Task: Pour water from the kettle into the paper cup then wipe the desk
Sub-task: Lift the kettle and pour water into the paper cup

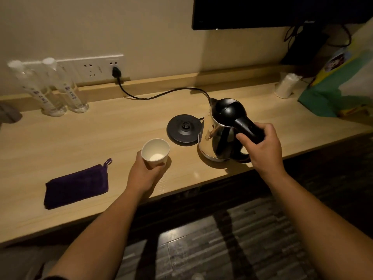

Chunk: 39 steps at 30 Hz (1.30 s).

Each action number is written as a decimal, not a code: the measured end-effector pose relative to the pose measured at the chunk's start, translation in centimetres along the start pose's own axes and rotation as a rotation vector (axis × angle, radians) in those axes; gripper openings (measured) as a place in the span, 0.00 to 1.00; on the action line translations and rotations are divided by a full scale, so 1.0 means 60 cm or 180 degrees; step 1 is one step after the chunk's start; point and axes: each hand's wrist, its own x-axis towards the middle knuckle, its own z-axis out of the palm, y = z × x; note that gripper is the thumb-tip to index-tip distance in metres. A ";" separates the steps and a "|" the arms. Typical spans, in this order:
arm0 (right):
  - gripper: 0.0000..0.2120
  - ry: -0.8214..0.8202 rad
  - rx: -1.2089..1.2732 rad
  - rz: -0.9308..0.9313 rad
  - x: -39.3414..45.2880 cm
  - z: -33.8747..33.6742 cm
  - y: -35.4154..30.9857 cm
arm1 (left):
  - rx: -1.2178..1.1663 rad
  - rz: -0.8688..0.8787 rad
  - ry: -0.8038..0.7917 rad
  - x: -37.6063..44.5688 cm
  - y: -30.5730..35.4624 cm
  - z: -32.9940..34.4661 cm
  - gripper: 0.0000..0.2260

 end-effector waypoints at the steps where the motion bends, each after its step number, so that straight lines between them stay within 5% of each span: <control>1: 0.21 -0.0089 -0.0042 -0.0057 0.002 -0.005 -0.008 | -0.0016 0.0000 -0.0009 -0.001 0.001 0.000 0.35; 17: 0.22 -0.1759 -0.1318 -0.1207 0.046 0.030 -0.134 | -0.0147 -0.0001 -0.0044 0.002 -0.005 -0.002 0.35; 39: 0.28 -0.2446 -0.2626 -0.1967 0.079 0.084 -0.227 | -0.0199 0.0147 0.0092 0.015 -0.031 0.009 0.35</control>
